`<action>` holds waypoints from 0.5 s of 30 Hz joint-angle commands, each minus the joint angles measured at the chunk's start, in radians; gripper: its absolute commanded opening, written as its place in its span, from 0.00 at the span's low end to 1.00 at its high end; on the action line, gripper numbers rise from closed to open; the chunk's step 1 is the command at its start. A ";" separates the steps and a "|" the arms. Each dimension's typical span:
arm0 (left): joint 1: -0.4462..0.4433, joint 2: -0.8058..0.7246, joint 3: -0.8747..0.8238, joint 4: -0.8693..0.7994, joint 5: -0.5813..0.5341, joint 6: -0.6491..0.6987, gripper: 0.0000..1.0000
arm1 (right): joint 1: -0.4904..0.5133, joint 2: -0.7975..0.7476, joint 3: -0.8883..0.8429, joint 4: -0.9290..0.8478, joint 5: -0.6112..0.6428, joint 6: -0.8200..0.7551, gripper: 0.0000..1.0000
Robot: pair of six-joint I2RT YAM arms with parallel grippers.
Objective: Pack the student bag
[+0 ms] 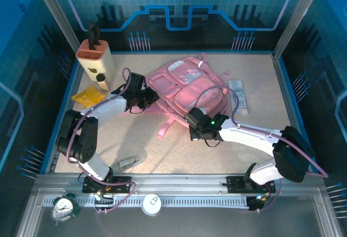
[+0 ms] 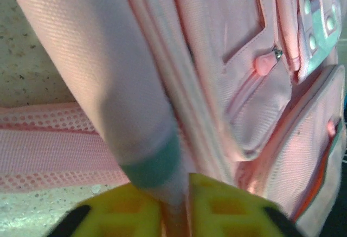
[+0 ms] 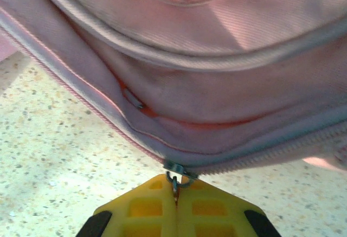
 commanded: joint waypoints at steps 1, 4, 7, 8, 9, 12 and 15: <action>0.011 -0.060 -0.017 0.019 0.048 0.011 0.29 | 0.014 0.019 0.031 0.022 -0.047 -0.015 0.00; -0.014 -0.130 -0.121 0.049 0.070 -0.112 0.44 | 0.013 0.018 0.020 0.037 -0.055 -0.008 0.00; -0.102 -0.203 -0.223 0.116 0.023 -0.249 0.52 | 0.011 0.019 0.017 0.037 -0.053 -0.006 0.00; -0.140 -0.217 -0.247 0.145 0.004 -0.295 0.53 | 0.009 0.021 0.017 0.035 -0.053 -0.004 0.00; -0.176 -0.219 -0.259 0.166 -0.013 -0.338 0.54 | 0.008 0.023 0.017 0.033 -0.052 -0.003 0.00; -0.247 -0.189 -0.280 0.250 -0.042 -0.433 0.56 | 0.007 0.026 0.018 0.033 -0.057 -0.006 0.00; -0.295 -0.128 -0.255 0.292 -0.048 -0.481 0.56 | 0.008 0.029 0.017 0.035 -0.055 -0.005 0.00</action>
